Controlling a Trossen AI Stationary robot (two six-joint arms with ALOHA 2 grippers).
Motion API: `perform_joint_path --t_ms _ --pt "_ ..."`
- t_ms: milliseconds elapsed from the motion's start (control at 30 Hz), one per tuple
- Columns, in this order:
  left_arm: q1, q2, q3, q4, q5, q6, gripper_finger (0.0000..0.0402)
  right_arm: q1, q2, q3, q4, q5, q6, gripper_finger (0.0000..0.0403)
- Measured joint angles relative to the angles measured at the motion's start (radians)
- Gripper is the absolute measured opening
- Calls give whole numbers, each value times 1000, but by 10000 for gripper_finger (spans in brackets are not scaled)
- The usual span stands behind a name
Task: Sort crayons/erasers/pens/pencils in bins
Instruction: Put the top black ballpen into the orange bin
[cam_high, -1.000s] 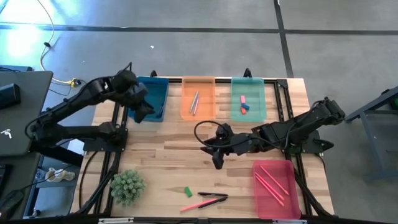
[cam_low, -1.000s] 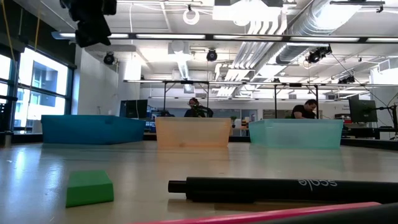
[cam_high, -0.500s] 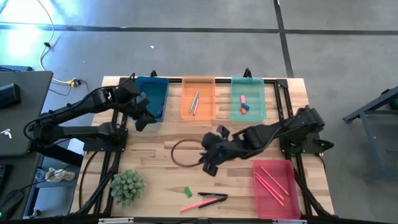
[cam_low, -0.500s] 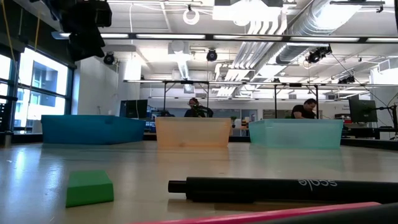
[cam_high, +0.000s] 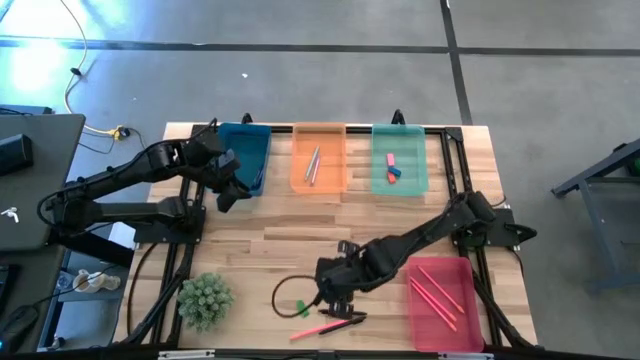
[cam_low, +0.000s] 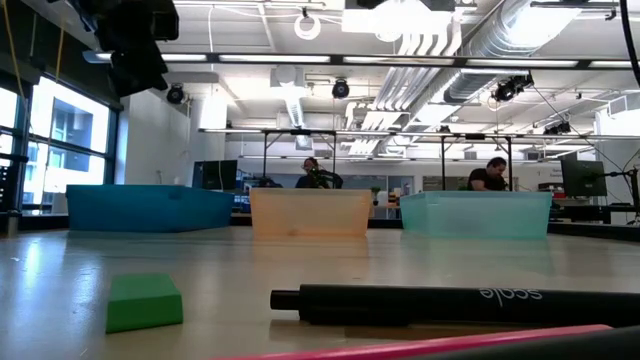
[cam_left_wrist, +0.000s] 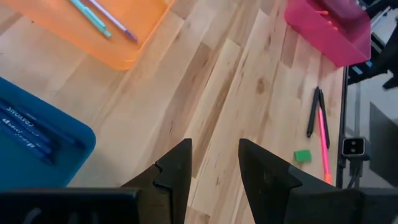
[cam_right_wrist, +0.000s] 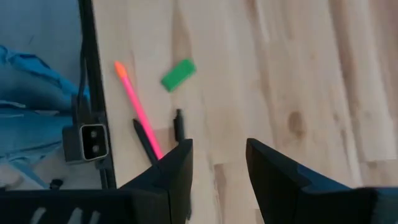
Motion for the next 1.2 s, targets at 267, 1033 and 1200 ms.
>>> perform_joint_path --t_ms 267,1033,1200 --pt "0 0 0 13 0 -43 119 35 49 0 43 -6 -25 142" --pt "0 0 0 14 -4 -25 119 39 219 0 174 -122 -45 165" --pt "0 0 0 15 -4 -15 119 39 251 0 170 -111 14 189"
